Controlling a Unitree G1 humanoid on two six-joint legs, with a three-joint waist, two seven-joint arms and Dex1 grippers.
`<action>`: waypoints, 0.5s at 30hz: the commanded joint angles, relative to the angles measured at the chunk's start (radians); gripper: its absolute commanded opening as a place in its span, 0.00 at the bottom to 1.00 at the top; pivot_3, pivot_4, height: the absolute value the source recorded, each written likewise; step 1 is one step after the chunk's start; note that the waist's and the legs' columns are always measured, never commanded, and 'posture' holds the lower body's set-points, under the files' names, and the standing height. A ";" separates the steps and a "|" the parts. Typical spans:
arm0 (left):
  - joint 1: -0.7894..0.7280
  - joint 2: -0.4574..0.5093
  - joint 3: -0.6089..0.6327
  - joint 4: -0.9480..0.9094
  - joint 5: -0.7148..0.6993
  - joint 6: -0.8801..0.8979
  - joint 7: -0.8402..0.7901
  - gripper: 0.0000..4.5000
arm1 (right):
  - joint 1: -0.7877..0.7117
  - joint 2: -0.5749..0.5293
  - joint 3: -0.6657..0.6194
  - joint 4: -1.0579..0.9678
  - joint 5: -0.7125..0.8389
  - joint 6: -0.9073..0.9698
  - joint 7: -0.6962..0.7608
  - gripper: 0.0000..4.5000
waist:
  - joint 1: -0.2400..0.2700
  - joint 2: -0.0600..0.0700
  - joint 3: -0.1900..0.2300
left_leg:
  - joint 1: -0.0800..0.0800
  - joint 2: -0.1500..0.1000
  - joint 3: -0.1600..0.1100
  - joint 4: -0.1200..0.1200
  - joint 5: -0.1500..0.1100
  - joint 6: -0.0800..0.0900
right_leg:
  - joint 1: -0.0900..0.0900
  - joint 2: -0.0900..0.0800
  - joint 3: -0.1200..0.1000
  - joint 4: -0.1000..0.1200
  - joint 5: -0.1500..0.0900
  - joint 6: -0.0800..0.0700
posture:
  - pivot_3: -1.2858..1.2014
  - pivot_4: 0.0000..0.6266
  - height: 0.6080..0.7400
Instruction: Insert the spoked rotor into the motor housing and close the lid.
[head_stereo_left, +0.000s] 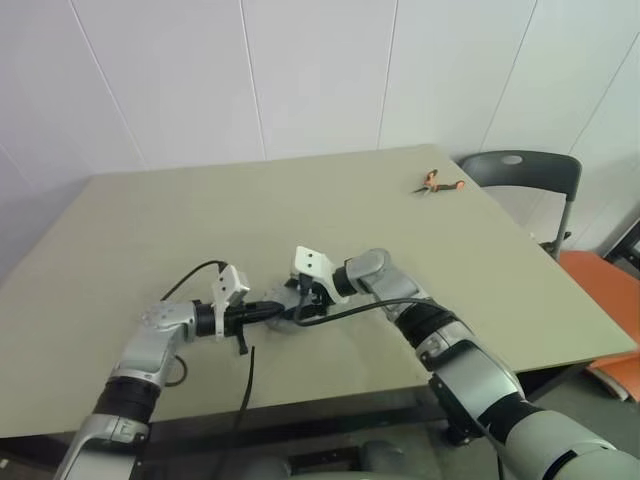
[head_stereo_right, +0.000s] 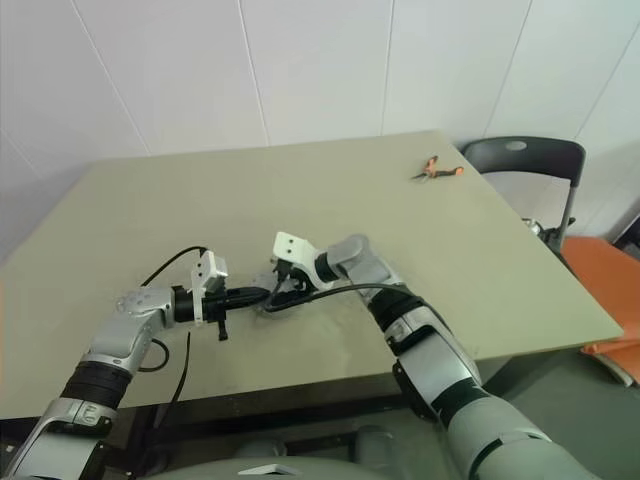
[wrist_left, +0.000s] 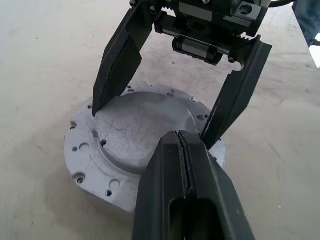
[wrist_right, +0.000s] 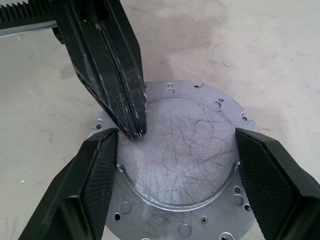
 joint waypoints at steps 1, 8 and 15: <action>0.009 0.010 0.002 -0.026 -0.002 0.009 0.000 0.01 | 0.068 -0.068 0.073 0.065 -0.076 0.101 0.037 0.71 | 0.000 0.000 0.000 | -0.001 0.000 0.000 0.000 0.000 0.000 | 0.000 0.000 0.000 -0.001 0.000 0.001 | 0.52 0.00 1.00; 0.019 0.008 0.003 -0.034 -0.006 0.012 0.006 0.00 | 0.047 -0.064 0.020 -0.037 0.009 0.233 0.105 0.99 | 0.003 -0.001 -0.001 | -0.004 -0.006 0.000 -0.004 0.001 0.005 | -0.002 -0.008 0.000 -0.003 -0.004 0.008 | 0.52 0.00 1.00; 0.037 0.002 0.002 -0.050 -0.011 0.015 0.017 0.00 | 0.016 -0.056 -0.071 -0.207 0.209 0.519 0.216 0.99 | 0.014 -0.001 -0.001 | -0.018 -0.007 -0.001 -0.003 0.001 0.005 | -0.012 -0.008 -0.001 -0.002 -0.002 0.011 | 0.52 0.00 1.00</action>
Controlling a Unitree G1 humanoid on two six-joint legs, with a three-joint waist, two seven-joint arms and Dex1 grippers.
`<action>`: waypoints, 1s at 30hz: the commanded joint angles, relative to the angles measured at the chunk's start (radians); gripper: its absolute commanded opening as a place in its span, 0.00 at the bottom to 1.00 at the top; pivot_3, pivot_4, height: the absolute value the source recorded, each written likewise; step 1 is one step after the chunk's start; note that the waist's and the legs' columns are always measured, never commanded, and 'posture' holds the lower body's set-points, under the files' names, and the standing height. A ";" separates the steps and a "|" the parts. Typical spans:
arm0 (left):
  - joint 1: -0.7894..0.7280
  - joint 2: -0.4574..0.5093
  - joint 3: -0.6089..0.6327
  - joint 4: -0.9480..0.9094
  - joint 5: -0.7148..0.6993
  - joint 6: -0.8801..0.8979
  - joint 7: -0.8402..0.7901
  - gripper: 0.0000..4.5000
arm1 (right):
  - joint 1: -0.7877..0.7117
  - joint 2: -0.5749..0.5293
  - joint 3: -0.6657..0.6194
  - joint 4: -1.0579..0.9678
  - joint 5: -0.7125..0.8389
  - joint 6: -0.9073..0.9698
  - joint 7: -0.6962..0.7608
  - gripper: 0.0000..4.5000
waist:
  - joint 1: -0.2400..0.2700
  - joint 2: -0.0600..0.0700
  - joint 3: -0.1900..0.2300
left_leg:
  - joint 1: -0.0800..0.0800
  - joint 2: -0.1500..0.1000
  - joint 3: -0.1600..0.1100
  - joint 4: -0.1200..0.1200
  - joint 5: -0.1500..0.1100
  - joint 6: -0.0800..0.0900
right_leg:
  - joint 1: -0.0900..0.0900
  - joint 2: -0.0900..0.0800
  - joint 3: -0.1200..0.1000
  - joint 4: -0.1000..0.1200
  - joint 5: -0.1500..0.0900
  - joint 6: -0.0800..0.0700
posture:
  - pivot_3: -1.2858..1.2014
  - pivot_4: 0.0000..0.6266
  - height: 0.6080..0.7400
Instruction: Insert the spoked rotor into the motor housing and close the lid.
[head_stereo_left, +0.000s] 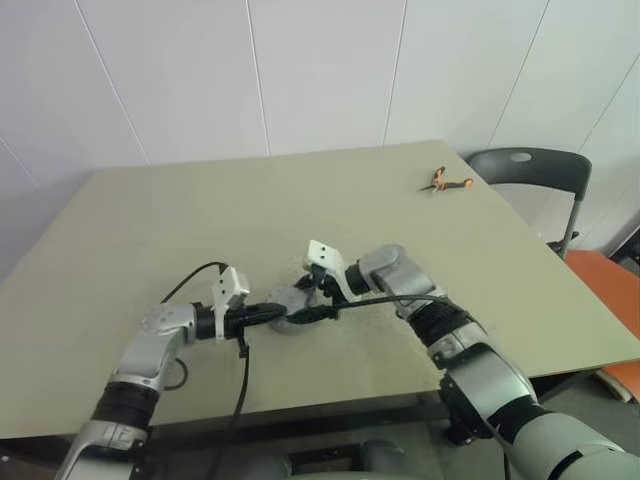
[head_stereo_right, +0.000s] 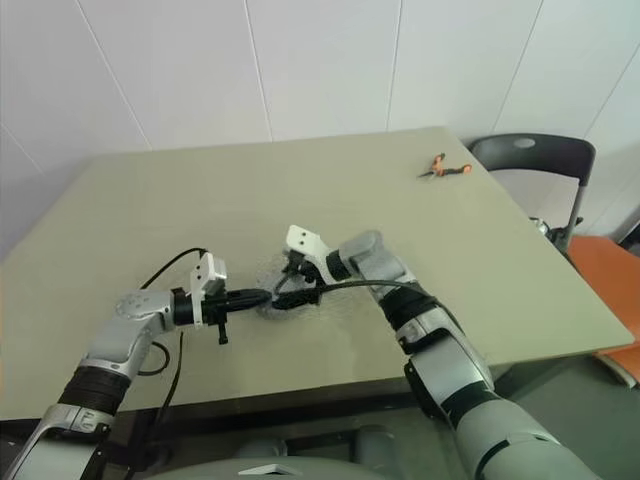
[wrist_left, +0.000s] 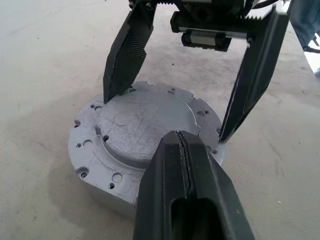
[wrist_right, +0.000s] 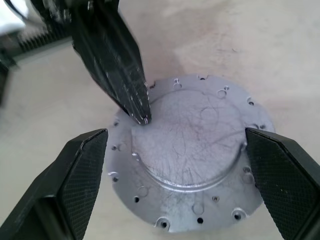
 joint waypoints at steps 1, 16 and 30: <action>0.010 0.003 -0.001 0.001 0.010 0.016 0.018 0.00 | 0.008 -0.003 -0.005 -0.051 0.100 0.158 0.091 0.99 | 0.008 0.000 0.000 | -0.001 0.000 0.000 0.000 -0.001 -0.001 | -0.002 0.000 0.000 0.000 0.000 0.000 | 0.52 0.00 1.00; 0.032 -0.019 -0.021 -0.012 0.005 0.014 0.041 0.00 | -0.038 -0.057 -0.173 0.008 0.150 0.290 -0.193 0.99 | 0.015 0.000 0.000 | -0.017 0.000 0.001 0.001 -0.003 -0.002 | -0.017 0.000 0.000 0.001 0.003 -0.003 | 0.52 0.00 1.00; 0.035 -0.025 -0.039 0.003 0.009 -0.006 0.013 0.00 | -0.061 -0.153 -0.252 0.045 0.312 0.719 -0.253 0.99 | 0.017 0.000 0.000 | -0.016 -0.002 0.001 0.004 -0.004 -0.001 | -0.013 -0.001 0.000 0.000 0.003 -0.003 | 0.52 0.00 1.00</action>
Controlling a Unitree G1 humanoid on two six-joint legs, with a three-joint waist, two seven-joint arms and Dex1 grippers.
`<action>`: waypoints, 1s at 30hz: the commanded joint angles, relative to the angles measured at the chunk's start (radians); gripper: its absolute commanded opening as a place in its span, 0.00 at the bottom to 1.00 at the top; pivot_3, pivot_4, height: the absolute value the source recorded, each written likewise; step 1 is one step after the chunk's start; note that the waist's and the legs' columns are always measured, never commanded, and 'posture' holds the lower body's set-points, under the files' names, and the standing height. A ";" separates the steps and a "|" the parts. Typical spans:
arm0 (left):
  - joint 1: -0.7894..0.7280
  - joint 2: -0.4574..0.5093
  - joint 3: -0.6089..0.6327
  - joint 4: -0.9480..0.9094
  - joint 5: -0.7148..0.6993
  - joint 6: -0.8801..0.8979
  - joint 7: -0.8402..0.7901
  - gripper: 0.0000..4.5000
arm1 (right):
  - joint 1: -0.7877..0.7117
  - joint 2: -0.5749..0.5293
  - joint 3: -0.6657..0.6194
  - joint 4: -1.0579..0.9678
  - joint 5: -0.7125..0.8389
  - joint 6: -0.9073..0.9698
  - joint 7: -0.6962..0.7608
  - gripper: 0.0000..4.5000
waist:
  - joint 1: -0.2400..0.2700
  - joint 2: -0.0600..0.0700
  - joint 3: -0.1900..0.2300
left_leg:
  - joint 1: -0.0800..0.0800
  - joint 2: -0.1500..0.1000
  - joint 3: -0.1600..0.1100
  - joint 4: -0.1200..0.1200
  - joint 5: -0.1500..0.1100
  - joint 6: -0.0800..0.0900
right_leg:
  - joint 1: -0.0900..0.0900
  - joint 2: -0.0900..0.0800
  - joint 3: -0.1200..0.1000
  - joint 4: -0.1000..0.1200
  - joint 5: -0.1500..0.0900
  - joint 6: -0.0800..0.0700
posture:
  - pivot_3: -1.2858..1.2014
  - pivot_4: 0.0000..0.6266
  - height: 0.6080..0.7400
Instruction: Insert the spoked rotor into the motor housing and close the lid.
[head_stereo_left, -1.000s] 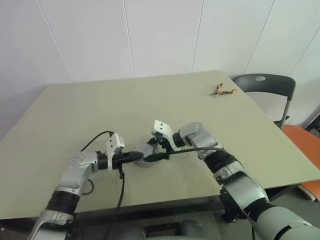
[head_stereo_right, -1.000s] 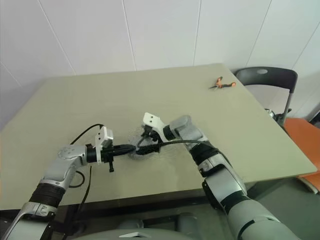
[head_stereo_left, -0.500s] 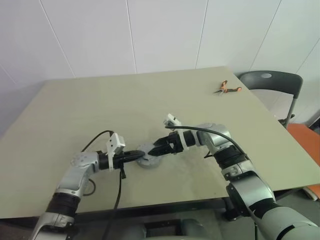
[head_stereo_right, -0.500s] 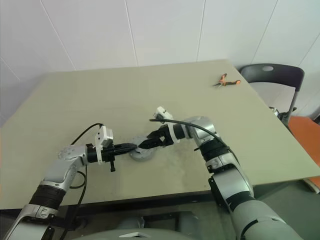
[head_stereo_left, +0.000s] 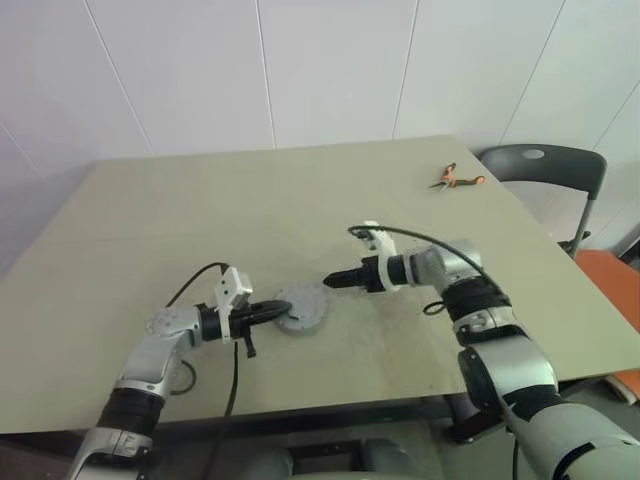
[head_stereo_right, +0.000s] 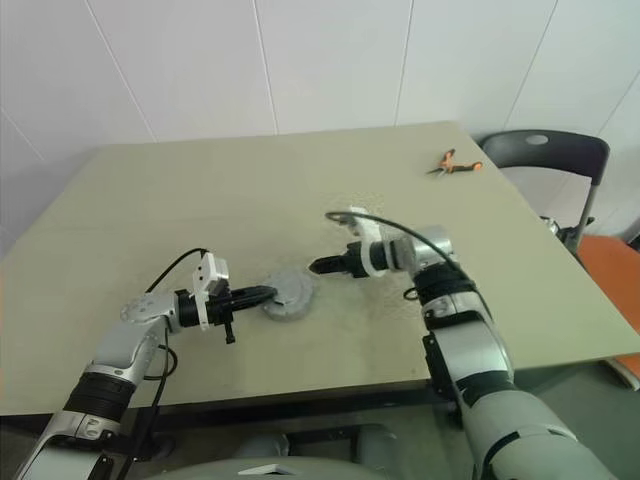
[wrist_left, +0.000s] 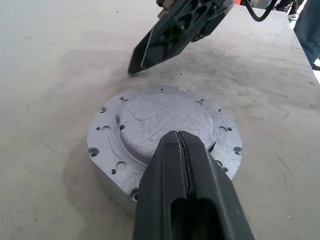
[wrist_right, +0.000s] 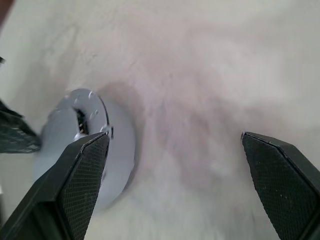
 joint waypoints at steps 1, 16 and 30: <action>0.012 0.006 -0.035 0.032 0.028 0.004 -0.021 0.00 | 0.026 -0.042 0.029 -0.123 0.104 0.216 0.063 0.99 | 0.000 0.000 0.000 | 0.000 0.000 0.000 0.000 0.000 0.000 | 0.000 0.000 0.000 0.000 0.000 0.000 | 0.52 0.00 1.00; 0.009 0.014 -0.033 0.038 0.026 0.001 -0.037 0.00 | 0.186 0.250 -0.215 -0.361 0.168 0.446 -0.400 0.99 | -0.024 -0.005 -0.006 | 0.011 0.004 0.001 0.000 -0.001 0.001 | 0.008 0.003 0.000 0.001 -0.003 0.004 | 0.52 0.00 1.00; -0.001 0.025 -0.018 0.072 0.049 -0.033 -0.034 0.00 | 0.088 0.410 -0.436 -0.193 0.354 0.446 -0.763 0.99 | -0.057 -0.002 -0.004 | 0.017 0.006 0.001 -0.002 -0.001 0.001 | 0.013 0.003 -0.002 0.002 -0.004 0.004 | 0.52 0.00 1.00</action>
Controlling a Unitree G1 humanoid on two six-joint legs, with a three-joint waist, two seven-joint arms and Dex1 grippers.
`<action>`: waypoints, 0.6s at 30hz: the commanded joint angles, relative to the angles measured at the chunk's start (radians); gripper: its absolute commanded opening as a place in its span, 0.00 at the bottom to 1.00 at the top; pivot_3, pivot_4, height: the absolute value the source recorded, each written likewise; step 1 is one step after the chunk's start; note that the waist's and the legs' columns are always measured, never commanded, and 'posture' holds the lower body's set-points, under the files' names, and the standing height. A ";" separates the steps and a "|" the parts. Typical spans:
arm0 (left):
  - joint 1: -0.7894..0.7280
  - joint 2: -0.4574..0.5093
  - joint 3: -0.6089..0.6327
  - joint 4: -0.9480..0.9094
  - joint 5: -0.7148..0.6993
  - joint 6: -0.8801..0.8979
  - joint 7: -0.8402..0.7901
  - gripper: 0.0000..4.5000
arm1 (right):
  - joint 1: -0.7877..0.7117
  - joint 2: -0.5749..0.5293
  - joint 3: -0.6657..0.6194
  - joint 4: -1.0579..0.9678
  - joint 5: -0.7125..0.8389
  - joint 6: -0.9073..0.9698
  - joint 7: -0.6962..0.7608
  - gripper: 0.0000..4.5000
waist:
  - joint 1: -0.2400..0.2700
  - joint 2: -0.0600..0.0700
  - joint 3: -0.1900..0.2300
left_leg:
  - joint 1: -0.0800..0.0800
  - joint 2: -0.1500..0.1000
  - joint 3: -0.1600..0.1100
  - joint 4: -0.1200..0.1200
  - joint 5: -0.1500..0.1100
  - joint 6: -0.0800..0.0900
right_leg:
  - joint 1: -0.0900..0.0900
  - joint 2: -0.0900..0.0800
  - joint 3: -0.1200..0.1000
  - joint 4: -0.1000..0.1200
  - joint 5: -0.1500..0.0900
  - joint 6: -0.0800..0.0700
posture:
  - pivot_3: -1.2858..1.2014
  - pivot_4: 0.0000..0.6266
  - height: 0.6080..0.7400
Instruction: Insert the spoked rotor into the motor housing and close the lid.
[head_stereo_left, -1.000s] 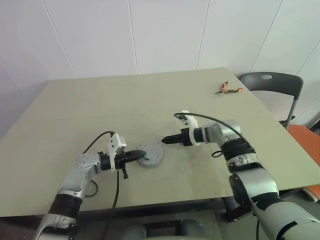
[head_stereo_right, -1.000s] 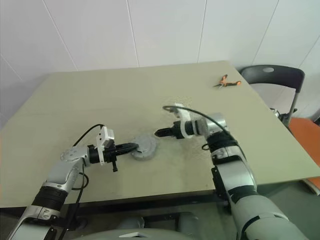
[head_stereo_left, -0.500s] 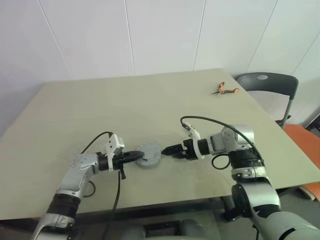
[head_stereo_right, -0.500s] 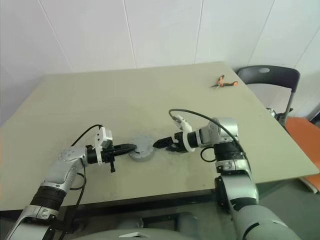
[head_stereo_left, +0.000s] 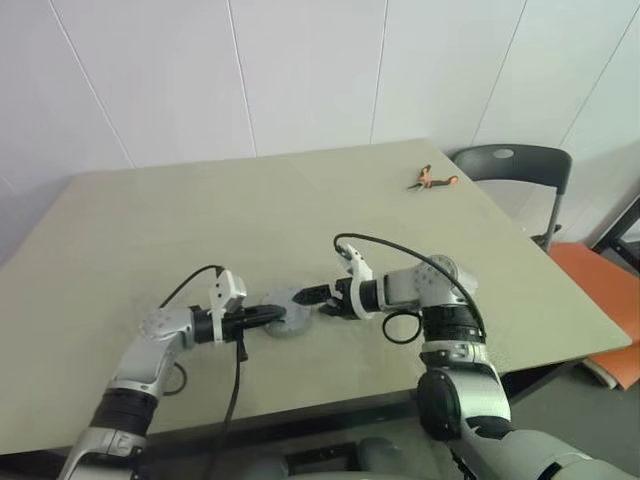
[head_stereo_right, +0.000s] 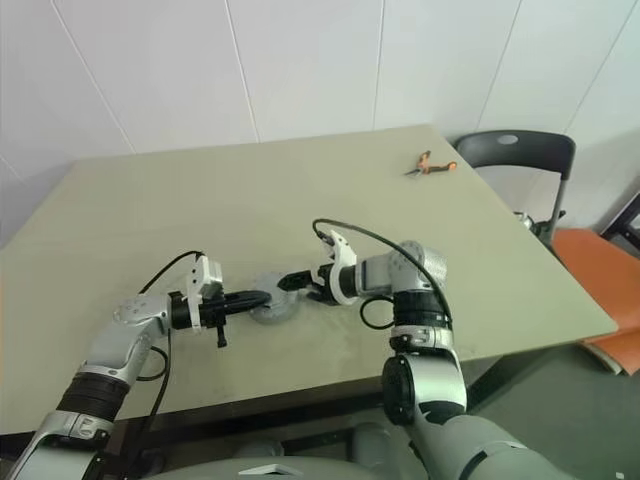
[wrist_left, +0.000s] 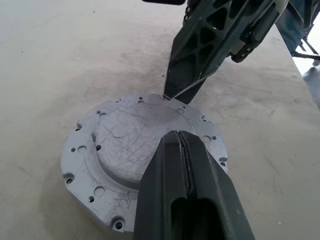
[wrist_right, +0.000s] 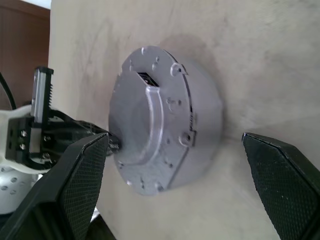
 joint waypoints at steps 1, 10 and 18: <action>-0.004 0.002 -0.023 0.054 0.049 -0.024 0.018 0.00 | -0.033 0.040 -0.028 0.081 0.092 0.018 -0.076 0.99 | 0.000 0.001 0.001 | 0.000 0.000 0.000 0.000 0.000 0.000 | 0.000 0.000 0.000 0.000 0.000 0.000 | 0.52 0.00 1.00; -0.011 0.059 0.008 0.145 0.061 -0.066 0.027 0.00 | -0.046 0.014 -0.054 0.164 0.220 0.018 -0.205 0.99 | -0.006 0.003 0.002 | 0.000 0.001 0.000 -0.001 0.000 0.000 | -0.001 0.001 0.000 0.000 0.000 0.000 | 0.52 0.00 1.00; -0.036 0.092 0.045 0.232 0.061 -0.103 0.037 0.00 | -0.042 0.015 -0.075 0.172 0.295 0.018 -0.263 0.99 | -0.006 0.003 0.002 | -0.002 0.002 0.001 -0.003 0.000 0.000 | -0.004 0.002 0.000 0.000 0.000 0.001 | 0.52 0.00 1.00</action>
